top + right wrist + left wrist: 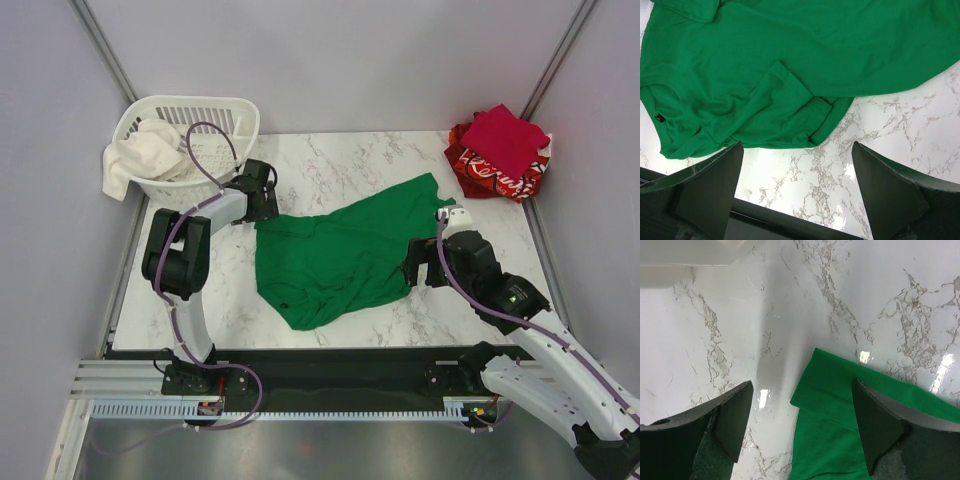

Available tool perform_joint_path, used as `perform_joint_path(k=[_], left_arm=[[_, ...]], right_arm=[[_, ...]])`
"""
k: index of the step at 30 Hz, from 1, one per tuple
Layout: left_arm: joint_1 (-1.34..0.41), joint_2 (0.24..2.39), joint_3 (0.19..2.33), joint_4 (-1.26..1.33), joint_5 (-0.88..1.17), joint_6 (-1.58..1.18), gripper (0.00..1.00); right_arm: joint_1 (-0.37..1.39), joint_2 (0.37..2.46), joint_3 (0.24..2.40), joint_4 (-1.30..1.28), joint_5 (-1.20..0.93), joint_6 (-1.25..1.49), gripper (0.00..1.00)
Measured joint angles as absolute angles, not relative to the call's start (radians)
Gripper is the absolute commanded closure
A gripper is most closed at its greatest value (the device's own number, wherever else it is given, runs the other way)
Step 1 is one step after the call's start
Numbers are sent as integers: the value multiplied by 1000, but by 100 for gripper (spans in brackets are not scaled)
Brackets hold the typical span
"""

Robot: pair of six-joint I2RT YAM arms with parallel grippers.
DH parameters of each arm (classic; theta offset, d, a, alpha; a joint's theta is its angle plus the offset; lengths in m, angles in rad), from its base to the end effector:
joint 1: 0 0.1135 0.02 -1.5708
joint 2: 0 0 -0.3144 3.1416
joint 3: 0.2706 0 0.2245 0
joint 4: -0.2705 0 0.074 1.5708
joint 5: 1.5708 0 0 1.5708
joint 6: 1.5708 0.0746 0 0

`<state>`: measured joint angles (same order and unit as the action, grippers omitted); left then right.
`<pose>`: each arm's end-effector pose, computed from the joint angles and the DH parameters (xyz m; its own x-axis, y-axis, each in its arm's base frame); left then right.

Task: Fold and stack the t-shirts
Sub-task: Flatten the tshirt out

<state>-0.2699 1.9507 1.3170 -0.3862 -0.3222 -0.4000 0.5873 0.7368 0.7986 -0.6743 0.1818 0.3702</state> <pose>0.4133 -0.0898 0.2024 -0.7926 -0.1640 -0.5873 -0.2340 0.9712 0.0446 0.1073 0.0552 0.3133 -0.5987 0.0289 -0.8004 -0.2201 0.9549 0.1992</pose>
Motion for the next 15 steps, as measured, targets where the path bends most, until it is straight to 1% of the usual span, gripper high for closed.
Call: perform_joint_path(k=[6, 7, 8, 12, 14, 15], left_arm=[[-270, 1957, 1325, -384, -324, -400, 13], [-270, 1957, 1325, -383, -324, -400, 14], [-270, 1957, 1325, -382, -324, -400, 62], [-266, 1943, 1285, -361, -195, -403, 52], [-269, 1933, 1264, -351, -170, -404, 44], [-272, 1924, 1253, -349, -160, -404, 42]], right_arm=[[587, 741, 799, -674, 182, 370, 2], [587, 741, 799, -674, 182, 370, 2], [587, 741, 799, -674, 182, 370, 2], [587, 742, 799, -674, 182, 371, 2], [587, 743, 799, -674, 182, 370, 2], [587, 745, 799, -674, 182, 371, 2]])
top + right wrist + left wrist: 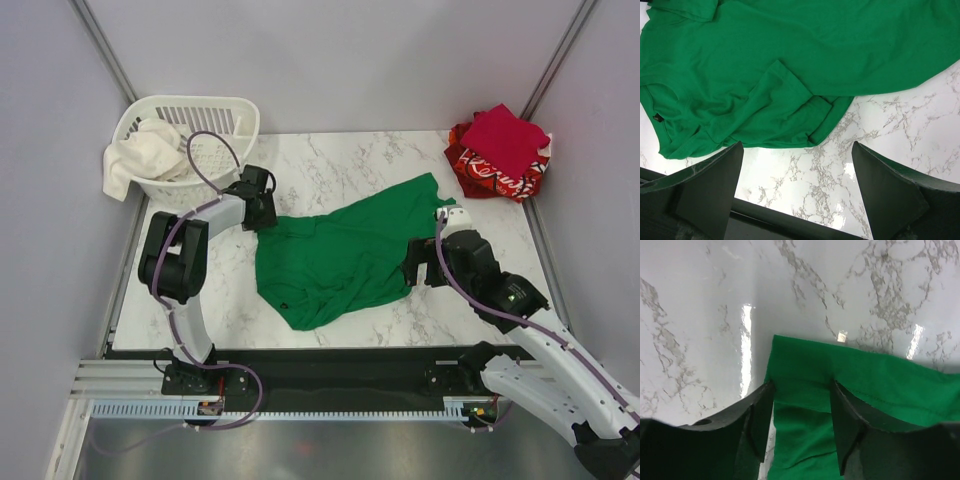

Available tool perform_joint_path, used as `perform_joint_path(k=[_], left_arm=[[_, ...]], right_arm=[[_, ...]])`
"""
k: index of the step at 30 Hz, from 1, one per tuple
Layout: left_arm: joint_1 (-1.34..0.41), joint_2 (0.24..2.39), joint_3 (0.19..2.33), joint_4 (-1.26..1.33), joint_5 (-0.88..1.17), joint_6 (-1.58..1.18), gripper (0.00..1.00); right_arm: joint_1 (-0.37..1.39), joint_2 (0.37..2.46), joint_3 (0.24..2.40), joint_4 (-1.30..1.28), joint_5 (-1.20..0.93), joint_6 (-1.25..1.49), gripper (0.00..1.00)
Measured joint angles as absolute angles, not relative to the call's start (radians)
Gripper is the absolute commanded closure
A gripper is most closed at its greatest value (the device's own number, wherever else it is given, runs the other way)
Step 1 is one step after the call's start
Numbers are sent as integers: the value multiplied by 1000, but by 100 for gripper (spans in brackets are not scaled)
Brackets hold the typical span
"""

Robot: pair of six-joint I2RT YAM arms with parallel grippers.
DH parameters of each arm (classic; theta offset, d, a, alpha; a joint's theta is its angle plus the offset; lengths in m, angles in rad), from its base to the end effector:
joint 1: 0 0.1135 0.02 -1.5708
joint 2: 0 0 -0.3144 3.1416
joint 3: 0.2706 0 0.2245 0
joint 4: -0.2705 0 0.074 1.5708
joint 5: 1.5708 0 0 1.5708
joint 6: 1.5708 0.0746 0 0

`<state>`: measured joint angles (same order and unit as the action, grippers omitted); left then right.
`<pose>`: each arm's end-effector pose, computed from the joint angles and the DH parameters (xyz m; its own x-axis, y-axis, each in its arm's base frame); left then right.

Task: Fold and stack the t-shirts
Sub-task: Flatten the tshirt out

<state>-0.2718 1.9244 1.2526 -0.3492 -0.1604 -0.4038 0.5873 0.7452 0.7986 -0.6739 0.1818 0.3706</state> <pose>0.4007 -0.0993 0.1949 -0.8278 -0.1719 -0.5341 -0.1529 0.9850 -0.0801 0.1087 0.0562 0.3125 -0.6041 0.0258 -0.7965 -0.2186 0.9558 0.1967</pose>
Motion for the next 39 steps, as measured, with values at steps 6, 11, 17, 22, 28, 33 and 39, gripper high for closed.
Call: perform_joint_path(k=[6, 11, 17, 22, 28, 33, 39], left_arm=[[-330, 1904, 1225, -349, -160, -403, 44], [-342, 1904, 1224, -351, -157, -403, 63], [-340, 1904, 1232, -368, -163, -402, 75], [-340, 1903, 1306, -455, -190, -394, 78], [-345, 1833, 1428, -528, -236, -355, 77], [-363, 1701, 1458, -560, -262, -318, 74], [-374, 1622, 1473, -614, -258, -290, 62]], right_arm=[[587, 748, 799, -674, 182, 370, 2], [587, 739, 799, -674, 182, 371, 2], [587, 732, 799, -674, 182, 371, 2], [588, 729, 799, -674, 182, 371, 2], [590, 727, 799, -674, 182, 371, 2], [590, 727, 799, -674, 182, 371, 2], [590, 729, 799, -674, 182, 371, 2]])
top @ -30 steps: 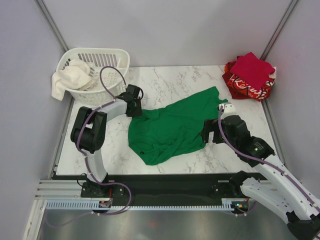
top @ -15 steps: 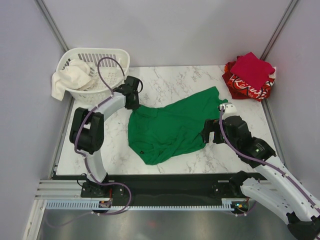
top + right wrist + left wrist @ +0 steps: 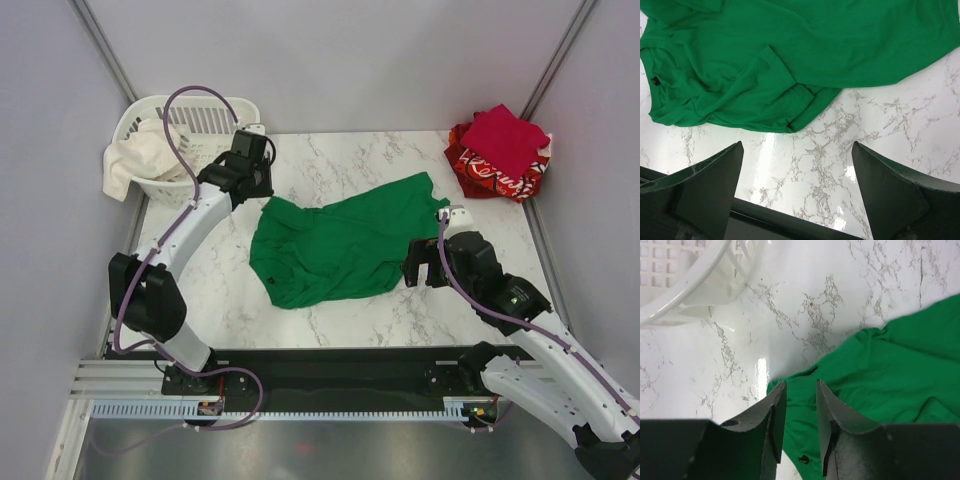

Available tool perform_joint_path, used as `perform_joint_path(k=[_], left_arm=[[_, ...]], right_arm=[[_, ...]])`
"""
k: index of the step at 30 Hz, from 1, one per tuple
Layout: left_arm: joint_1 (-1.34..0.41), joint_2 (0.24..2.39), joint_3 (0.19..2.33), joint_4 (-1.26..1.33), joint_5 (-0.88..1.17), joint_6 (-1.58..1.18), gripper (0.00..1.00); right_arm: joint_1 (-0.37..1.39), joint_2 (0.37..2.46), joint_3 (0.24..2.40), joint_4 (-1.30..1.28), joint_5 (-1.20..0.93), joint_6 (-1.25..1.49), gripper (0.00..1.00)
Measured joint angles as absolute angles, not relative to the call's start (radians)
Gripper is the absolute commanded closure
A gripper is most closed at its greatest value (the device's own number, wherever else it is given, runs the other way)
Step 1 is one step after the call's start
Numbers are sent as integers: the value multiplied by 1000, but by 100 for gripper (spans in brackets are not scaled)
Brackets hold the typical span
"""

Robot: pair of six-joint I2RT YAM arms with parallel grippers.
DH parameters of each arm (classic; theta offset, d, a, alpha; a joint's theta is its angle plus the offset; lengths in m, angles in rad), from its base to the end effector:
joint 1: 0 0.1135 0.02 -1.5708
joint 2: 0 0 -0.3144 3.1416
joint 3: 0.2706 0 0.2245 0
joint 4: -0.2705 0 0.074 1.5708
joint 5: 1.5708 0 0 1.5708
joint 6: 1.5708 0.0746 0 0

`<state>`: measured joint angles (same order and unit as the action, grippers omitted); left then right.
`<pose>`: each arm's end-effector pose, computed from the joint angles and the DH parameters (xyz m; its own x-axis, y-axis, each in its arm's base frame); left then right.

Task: Fold and stack the t-shirts
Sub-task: Flatten the tshirt out

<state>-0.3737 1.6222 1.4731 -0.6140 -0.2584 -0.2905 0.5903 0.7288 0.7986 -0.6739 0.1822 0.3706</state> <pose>0.3464 -0.1154 0.3537 -0.6683 -0.0354 -0.7431 -0.0109 0.9992 -0.0378 0.1059 0.0547 0.3141 -0.5932 0.0313 -0.8045 -0.2239 0.9534 0.2022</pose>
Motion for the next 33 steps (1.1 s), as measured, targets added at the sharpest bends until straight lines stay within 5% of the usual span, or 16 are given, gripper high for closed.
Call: perform_joint_path(k=[11, 23, 33], left_arm=[[-413, 1637, 1440, -675, -252, -285, 64], [-470, 2009, 1528, -619, -136, -306, 58], [-476, 2071, 1576, -611, -169, -305, 59]], right_arm=[[592, 730, 799, -674, 182, 370, 2], [592, 734, 799, -674, 183, 371, 2], [592, 734, 799, -674, 182, 371, 2]])
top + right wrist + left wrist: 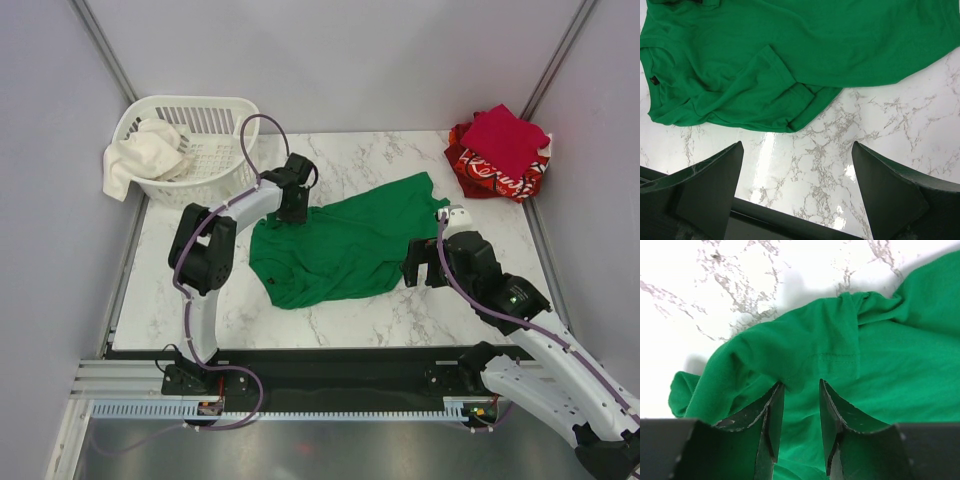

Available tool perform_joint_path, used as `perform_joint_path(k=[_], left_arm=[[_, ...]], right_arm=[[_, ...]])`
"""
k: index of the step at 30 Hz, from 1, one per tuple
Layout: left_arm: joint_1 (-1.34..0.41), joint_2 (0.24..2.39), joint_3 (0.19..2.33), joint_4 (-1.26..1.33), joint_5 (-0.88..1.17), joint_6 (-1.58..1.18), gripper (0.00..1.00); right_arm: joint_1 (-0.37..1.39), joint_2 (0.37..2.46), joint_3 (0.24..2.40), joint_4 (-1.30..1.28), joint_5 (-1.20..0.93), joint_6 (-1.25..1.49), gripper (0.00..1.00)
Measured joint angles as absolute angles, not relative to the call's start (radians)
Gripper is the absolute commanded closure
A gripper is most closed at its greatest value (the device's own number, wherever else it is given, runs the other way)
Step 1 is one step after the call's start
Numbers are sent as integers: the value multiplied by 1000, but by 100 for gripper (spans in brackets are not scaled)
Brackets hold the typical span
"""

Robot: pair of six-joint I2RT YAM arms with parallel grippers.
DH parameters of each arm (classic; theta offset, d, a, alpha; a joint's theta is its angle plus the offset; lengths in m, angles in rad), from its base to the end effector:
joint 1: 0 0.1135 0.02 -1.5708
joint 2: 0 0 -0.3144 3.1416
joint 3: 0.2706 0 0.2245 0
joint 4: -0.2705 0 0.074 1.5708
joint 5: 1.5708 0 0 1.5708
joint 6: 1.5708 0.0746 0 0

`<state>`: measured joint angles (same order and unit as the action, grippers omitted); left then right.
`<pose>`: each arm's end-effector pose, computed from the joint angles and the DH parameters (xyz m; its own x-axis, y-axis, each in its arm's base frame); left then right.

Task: Fold and stack the t-shirts
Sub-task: Flatten the tshirt out

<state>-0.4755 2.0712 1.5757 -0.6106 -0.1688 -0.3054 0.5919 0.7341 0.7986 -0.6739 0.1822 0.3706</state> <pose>0.4110 -0.1975 0.2074 -0.8735 0.1164 -0.4727 0.1276 0.9918 0.0084 0.1067 0.0554 0.3136 -0.5968 0.0280 -0.8019 -0.2245 0.9537 0.2004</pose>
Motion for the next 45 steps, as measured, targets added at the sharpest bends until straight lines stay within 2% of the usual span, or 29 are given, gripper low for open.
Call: perform_joint_path(k=[6, 10, 12, 15, 16, 27, 37, 40, 45], left_arm=[[-484, 2071, 1576, -611, -228, -305, 60], [-486, 2072, 1576, -610, -263, -300, 73], [-486, 2075, 1576, -610, -276, -298, 76], [-486, 2086, 1578, -608, -288, -297, 88], [-486, 2091, 1578, -608, -288, -296, 98], [-490, 2065, 1587, -648, -289, -287, 98], [-492, 1646, 1687, -805, -282, -268, 98], [-495, 1496, 1582, -832, -258, -268, 98], [-501, 1238, 1267, -887, -200, -295, 98]], right_arm=[[592, 734, 799, -674, 182, 371, 2], [592, 734, 799, -674, 182, 371, 2], [592, 734, 799, -673, 182, 371, 2], [592, 735, 799, -674, 182, 371, 2], [592, 735, 799, -673, 182, 371, 2], [592, 744, 799, -673, 182, 371, 2], [592, 813, 800, -674, 176, 369, 2], [592, 841, 826, -680, 179, 373, 2], [592, 928, 973, -685, 222, 400, 2]])
